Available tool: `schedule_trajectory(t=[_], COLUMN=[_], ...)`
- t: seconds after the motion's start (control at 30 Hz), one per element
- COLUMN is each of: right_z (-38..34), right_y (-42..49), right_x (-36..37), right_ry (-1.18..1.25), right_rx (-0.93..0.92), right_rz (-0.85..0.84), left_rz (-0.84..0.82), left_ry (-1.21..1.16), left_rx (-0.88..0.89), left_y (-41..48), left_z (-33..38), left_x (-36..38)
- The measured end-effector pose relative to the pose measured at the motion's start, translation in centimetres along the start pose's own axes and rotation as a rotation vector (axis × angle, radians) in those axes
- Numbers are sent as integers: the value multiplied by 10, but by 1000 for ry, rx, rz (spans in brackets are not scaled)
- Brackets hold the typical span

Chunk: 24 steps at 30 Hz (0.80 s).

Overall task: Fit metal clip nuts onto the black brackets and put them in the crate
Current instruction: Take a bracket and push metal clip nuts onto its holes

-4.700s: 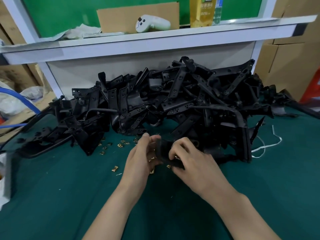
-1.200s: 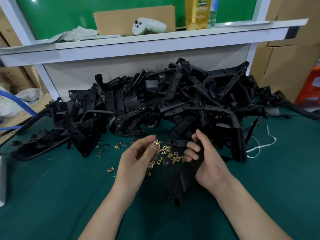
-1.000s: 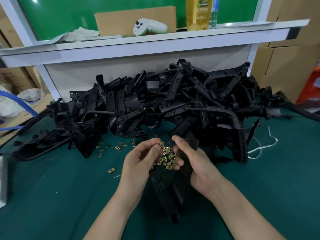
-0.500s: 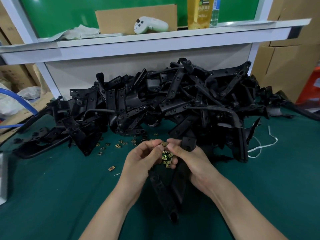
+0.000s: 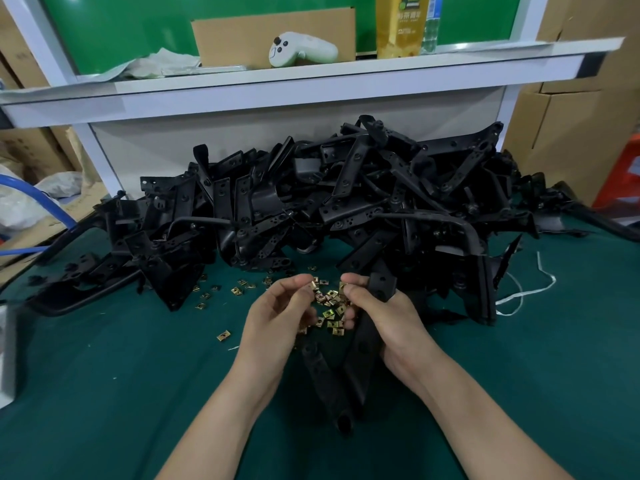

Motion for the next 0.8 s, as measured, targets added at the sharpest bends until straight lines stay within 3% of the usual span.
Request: schedule_trajectory(t=[0.17,0.37,0.6,0.8], right_z=[-1,-1,-2,-4], right_y=[5,5,5,7], right_x=[-7,-7,-8,-14], right_ry=[139,204,260,426], right_rx=[40,39,55,122], right_rz=[85,83,86,97], left_rz=[47,92,145,87], left_ry=[-116,-333,-390,-423], left_rx=[-31,-196,-259,-279], left_y=[4,8,13,12], left_z=[1,1,-4,-3], left_x=[-5,-10,-14,-12])
Point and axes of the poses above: each hand's wrist, its own y-axis towards the middle knuckle, its own x-axis out of the palm, z = x × y, the point moved 4 cm from there along y, towards the middle knuckle, and after that the axes turned 7 degrees about z, right-handed, at the moved point
